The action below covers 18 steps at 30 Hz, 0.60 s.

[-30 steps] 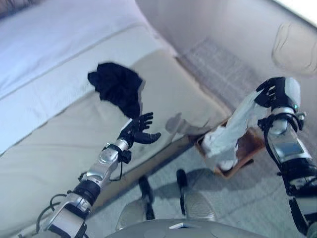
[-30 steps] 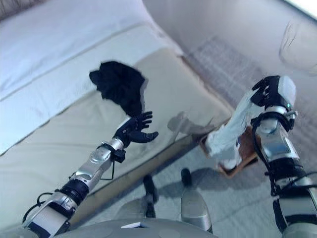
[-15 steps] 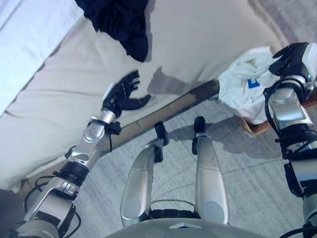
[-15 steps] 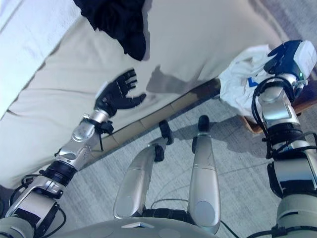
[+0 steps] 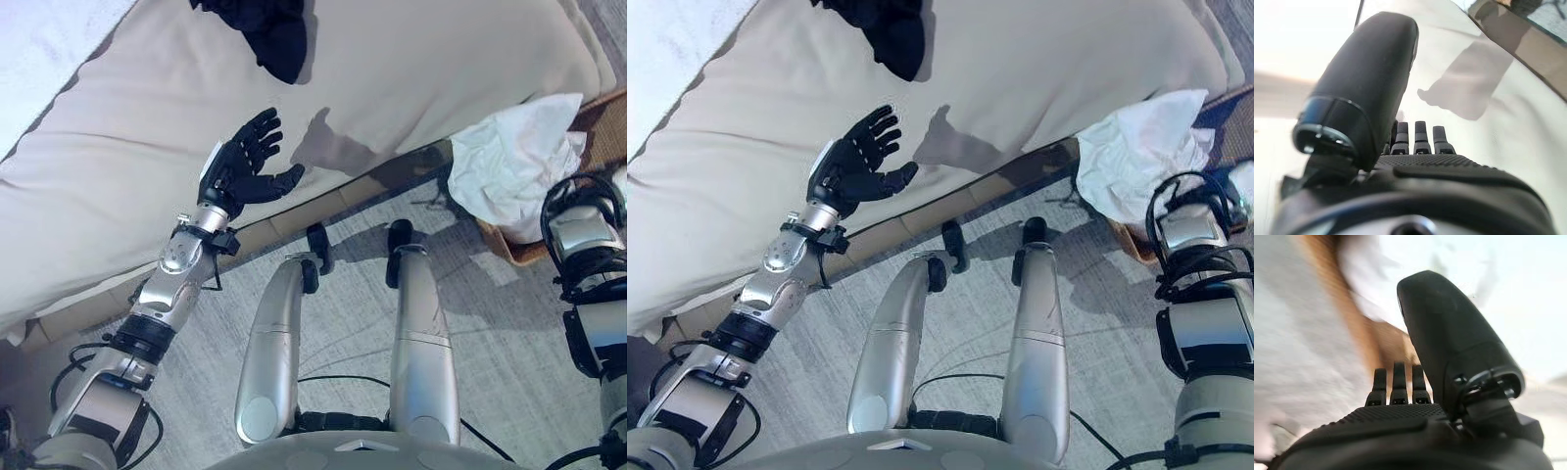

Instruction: Pick up the clothes from the bed and place them into the basket

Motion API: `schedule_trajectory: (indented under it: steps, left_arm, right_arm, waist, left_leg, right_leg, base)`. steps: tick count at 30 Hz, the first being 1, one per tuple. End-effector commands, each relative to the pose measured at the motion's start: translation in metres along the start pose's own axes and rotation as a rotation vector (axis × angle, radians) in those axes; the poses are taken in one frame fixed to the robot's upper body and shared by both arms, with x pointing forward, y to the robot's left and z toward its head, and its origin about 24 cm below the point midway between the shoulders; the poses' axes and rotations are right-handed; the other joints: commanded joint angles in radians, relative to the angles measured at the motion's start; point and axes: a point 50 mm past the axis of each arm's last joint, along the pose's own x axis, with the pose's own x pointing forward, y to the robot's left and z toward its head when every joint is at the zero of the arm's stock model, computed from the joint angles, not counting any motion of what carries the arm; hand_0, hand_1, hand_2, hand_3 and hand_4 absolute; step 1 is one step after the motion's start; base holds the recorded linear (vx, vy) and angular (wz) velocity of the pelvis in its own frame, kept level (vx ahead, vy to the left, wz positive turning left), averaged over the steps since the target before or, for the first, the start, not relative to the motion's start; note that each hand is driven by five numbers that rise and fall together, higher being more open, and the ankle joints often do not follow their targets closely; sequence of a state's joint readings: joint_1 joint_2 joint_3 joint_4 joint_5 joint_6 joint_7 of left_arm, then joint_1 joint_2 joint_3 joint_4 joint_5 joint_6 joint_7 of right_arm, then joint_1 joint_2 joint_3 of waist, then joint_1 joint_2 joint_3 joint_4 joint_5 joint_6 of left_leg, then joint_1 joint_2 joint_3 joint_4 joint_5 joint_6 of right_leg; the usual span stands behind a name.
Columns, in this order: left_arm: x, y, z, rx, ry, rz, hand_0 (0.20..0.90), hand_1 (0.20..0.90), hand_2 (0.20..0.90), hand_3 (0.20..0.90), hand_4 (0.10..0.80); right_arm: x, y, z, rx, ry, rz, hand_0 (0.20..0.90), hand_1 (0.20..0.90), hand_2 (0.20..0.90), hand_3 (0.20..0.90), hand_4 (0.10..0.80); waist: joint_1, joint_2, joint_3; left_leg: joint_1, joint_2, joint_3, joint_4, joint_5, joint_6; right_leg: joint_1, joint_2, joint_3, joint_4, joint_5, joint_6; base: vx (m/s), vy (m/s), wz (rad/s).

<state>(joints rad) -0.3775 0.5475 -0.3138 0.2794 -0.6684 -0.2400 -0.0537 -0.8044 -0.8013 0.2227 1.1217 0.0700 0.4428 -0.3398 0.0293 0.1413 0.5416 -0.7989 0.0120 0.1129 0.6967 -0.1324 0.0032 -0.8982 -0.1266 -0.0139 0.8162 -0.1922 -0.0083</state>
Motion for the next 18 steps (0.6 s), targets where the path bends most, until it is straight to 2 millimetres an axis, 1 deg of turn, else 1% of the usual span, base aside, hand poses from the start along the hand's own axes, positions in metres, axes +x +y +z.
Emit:
schedule_trajectory:
  steps: [1,2,3,5,6,7,8,9,10,11,12,13,14,15,16,18]
  left_arm:
    - [-0.015,0.027,-0.001,0.047,-0.044,0.111,0.9,0.9,0.9,0.9,0.8]
    - [-0.029,0.036,-0.024,0.041,0.032,0.172,0.9,0.9,0.9,0.9,0.8]
    - [-0.033,0.04,-0.03,0.055,0.053,0.195,0.9,0.9,0.9,0.9,0.8]
    - [-0.053,0.051,-0.06,0.067,0.189,0.291,0.9,0.9,0.9,0.9,0.8]
    - [-0.065,0.056,-0.077,0.087,0.276,0.339,0.9,0.9,0.9,0.9,0.8]
    - [-0.068,0.056,-0.081,0.092,0.294,0.345,0.9,0.9,0.9,0.9,0.8]
    - [-0.078,0.056,-0.094,0.091,0.364,0.379,0.9,0.9,0.9,0.9,0.8]
    - [-0.093,0.057,-0.11,0.105,0.461,0.414,0.9,0.9,0.9,0.9,0.8]
    - [-0.099,0.056,-0.116,0.112,0.494,0.422,0.9,0.9,0.9,0.9,0.8]
    - [-0.115,0.056,-0.13,0.116,0.585,0.454,0.9,0.9,0.9,0.9,0.8]
    - [-0.125,0.057,-0.138,0.124,0.651,0.464,0.9,0.9,0.9,0.9,0.8]
    - [-0.147,0.057,-0.152,0.15,0.775,0.464,0.9,0.9,0.9,0.9,0.8]
    - [-0.153,0.056,-0.155,0.159,0.802,0.457,0.9,0.9,0.9,0.9,0.8]
    - [-0.164,0.054,-0.162,0.168,0.859,0.443,0.9,0.9,0.9,0.9,0.8]
    - [-0.18,0.05,-0.169,0.164,0.928,0.438,0.9,0.9,0.9,0.9,0.8]
    - [-0.189,0.048,-0.173,0.145,0.958,0.433,0.9,0.9,0.9,0.9,0.8]
  right_arm:
    - [0.002,-0.051,0.025,0.038,-0.172,-0.17,0.9,0.9,0.9,0.9,0.8]
    - [-0.004,-0.049,0.033,0.06,-0.272,-0.186,0.9,0.9,0.9,0.9,0.8]
    - [-0.008,-0.049,0.038,0.084,-0.313,-0.196,0.9,0.9,0.9,0.9,0.8]
    - [-0.025,-0.049,0.055,0.094,-0.47,-0.26,0.9,0.9,0.9,0.9,0.8]
    - [-0.038,-0.048,0.066,0.102,-0.545,-0.277,0.9,0.9,0.9,0.9,0.8]
    - [-0.041,-0.048,0.067,0.097,-0.558,-0.281,0.9,0.9,0.9,0.9,0.8]
    - [-0.051,-0.048,0.076,0.099,-0.631,-0.295,0.9,0.9,0.9,0.9,0.8]
    - [-0.067,-0.05,0.088,0.129,-0.732,-0.303,0.9,0.9,0.9,0.9,0.8]
    - [-0.071,-0.051,0.092,0.129,-0.765,-0.302,0.9,0.9,0.9,0.9,0.8]
    - [-0.082,-0.05,0.102,0.135,-0.84,-0.274,0.9,0.9,0.9,0.9,0.8]
    - [-0.087,-0.05,0.106,0.143,-0.872,-0.255,0.9,0.9,0.9,0.9,0.8]
    - [-0.088,-0.046,0.11,0.111,-0.899,-0.202,0.9,0.9,0.9,0.9,0.8]
    - [-0.087,-0.045,0.111,0.104,-0.896,-0.187,0.9,0.9,0.9,0.9,0.8]
    - [-0.085,-0.044,0.113,0.096,-0.889,-0.154,0.9,0.9,0.9,0.9,0.8]
    - [-0.081,-0.04,0.114,0.071,-0.877,-0.079,0.9,0.9,0.9,0.9,0.8]
    - [-0.076,-0.035,0.115,0.07,-0.842,0.005,0.9,0.9,0.9,0.9,0.8]
  waist:
    - [-0.035,-0.003,-0.022]
    - [-0.042,-0.02,-0.022]
    - [-0.045,-0.028,-0.022]
    - [-0.055,-0.056,-0.028]
    - [-0.058,-0.073,-0.051]
    - [-0.058,-0.076,-0.056]
    - [-0.058,-0.085,-0.074]
    - [-0.057,-0.099,-0.1]
    - [-0.055,-0.104,-0.111]
    - [-0.048,-0.115,-0.137]
    - [-0.042,-0.123,-0.155]
    - [-0.023,-0.137,-0.191]
    - [-0.017,-0.14,-0.2]
    - [-0.004,-0.147,-0.218]
    - [0.018,-0.158,-0.246]
    - [0.043,-0.167,-0.272]
  left_leg:
    - [0.148,-0.065,-0.031,-0.109,-0.032,0.037]
    - [0.21,-0.064,-0.031,-0.175,-0.009,0.028]
    - [0.221,-0.064,-0.023,-0.206,0.027,0.031]
    - [0.319,-0.062,-0.021,-0.285,0.05,0.026]
    - [0.368,-0.065,-0.023,-0.334,0.06,0.026]
    - [0.38,-0.065,-0.024,-0.346,0.063,0.025]
    - [0.408,-0.066,-0.025,-0.376,0.07,0.024]
    - [0.453,-0.07,-0.028,-0.419,0.079,0.024]
    - [0.468,-0.071,-0.031,-0.435,0.082,0.024]
    - [0.499,-0.076,-0.038,-0.467,0.088,0.024]
    - [0.522,-0.078,-0.042,-0.489,0.091,0.023]
    - [0.561,-0.08,-0.054,-0.521,0.094,0.024]
    - [0.573,-0.081,-0.058,-0.531,0.094,0.025]
    - [0.592,-0.083,-0.063,-0.547,0.094,0.027]
    - [0.622,-0.085,-0.073,-0.569,0.094,0.029]
    - [0.643,-0.087,-0.084,-0.582,0.093,0.031]
  right_leg:
    - [0.207,0.039,-0.086,-0.188,0.035,-0.036]
    - [0.269,0.043,-0.089,-0.248,0.053,-0.029]
    - [0.28,0.04,-0.095,-0.286,0.089,-0.034]
    - [0.379,0.037,-0.093,-0.379,0.12,-0.019]
    - [0.428,0.036,-0.092,-0.43,0.134,-0.01]
    - [0.439,0.036,-0.091,-0.443,0.138,-0.007]
    - [0.468,0.032,-0.089,-0.476,0.15,0.001]
    - [0.515,0.028,-0.086,-0.52,0.163,0.014]
    - [0.531,0.027,-0.084,-0.536,0.167,0.018]
    - [0.565,0.024,-0.082,-0.571,0.179,0.03]
    - [0.591,0.022,-0.085,-0.595,0.186,0.036]
    - [0.637,0.017,-0.088,-0.638,0.2,0.048]
    - [0.65,0.016,-0.089,-0.65,0.204,0.05]
    - [0.673,0.013,-0.093,-0.671,0.212,0.055]
    - [0.711,0.009,-0.101,-0.703,0.224,0.063]
    - [0.743,0.002,-0.114,-0.726,0.233,0.07]
  base:
    - [0.118,0.243,-0.07]
    - [0.025,0.263,-0.15]
    - [0.042,0.313,-0.27]
    - [0.107,0.296,-0.11]
    - [0.149,0.227,0.09]
    - [0.148,0.222,0.03]
    - [0.153,0.234,-0.01]
    - [0.165,0.251,-0.03]
    - [0.185,0.26,0.04]
    - [0.157,0.185,0.04]
    - [0.231,0.249,0.12]
    - [0.197,0.168,0.14]
    - [0.2,0.167,0.18]
    - [0.195,0.163,0.3]
    - [0.222,0.203,0.35]
    - [0.174,0.146,0.36]
